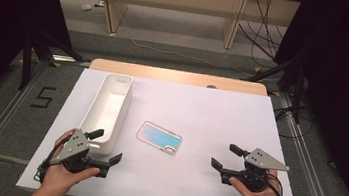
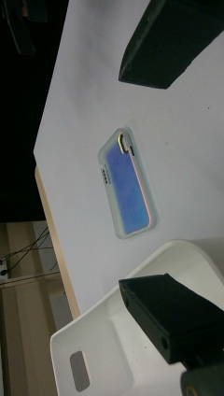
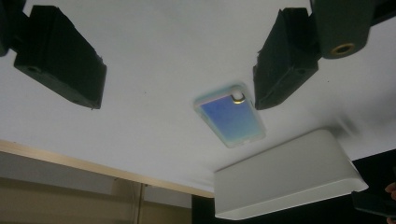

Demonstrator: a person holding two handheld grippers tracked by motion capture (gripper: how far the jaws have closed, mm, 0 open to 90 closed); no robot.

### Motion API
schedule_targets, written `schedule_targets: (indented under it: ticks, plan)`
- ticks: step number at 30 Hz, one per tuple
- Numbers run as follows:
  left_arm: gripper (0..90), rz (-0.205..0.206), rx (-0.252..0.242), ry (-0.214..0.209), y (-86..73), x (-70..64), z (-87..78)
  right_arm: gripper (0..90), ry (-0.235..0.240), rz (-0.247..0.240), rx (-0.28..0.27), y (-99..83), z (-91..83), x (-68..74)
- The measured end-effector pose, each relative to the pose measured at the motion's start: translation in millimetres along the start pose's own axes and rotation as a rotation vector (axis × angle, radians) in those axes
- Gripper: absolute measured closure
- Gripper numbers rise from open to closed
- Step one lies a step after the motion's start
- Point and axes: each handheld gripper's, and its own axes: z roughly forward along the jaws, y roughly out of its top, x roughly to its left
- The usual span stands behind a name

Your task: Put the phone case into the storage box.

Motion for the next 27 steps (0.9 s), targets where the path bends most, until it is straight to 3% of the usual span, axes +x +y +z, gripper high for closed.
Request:
schedule_targets:
  ticks: [2, 4, 5, 8, 9, 10, 11, 14, 19, 27]
  plan:
    - [2.4, -0.001, 0.000, 0.000, 0.0, 0.1, 0.0, 19.5, -0.001, -0.010, -0.011, -0.1, 1.4, -0.1]
    - [2.5, -0.009, 0.001, 0.001, 0.1, 0.8, 0.3, 21.7, -0.009, -0.025, 0.023, 1.5, -0.9, -0.4]
    - [2.5, -0.015, -0.001, 0.000, -0.1, 0.8, 0.8, 22.6, 0.006, -0.022, -0.002, 0.8, 2.3, -0.1]
    - [2.7, -0.012, -0.006, -0.009, -0.6, 1.6, 1.9, 27.2, 0.018, -0.023, -0.002, 2.2, 6.2, 2.1]
    - [2.8, -0.017, -0.004, -0.011, -1.1, 0.9, 1.5, 31.1, 0.007, -0.037, 0.014, 3.5, 6.2, 3.2]
    - [2.9, -0.017, 0.004, -0.008, -1.1, 0.4, 0.1, 37.8, 0.024, -0.050, 0.011, 4.5, 8.5, 4.7]
    - [3.0, -0.025, -0.002, -0.007, -0.9, -0.2, -0.2, 46.8, 0.027, -0.093, 0.011, 6.4, 10.2, 5.0]
    - [3.2, -0.008, -0.011, -0.010, -0.1, 0.2, 0.1, 65.8, 0.054, -0.128, 0.072, 12.3, 16.8, 15.1]
    - [3.7, -0.007, -0.001, -0.007, 0.3, -1.9, -1.2, 89.7, 0.069, -0.185, 0.150, 24.5, 43.8, 32.2]
    - [4.1, -0.013, 0.001, -0.010, -0.2, -0.7, -1.8, 90.0, 0.131, -0.201, 0.232, 42.1, 100.7, 46.5]
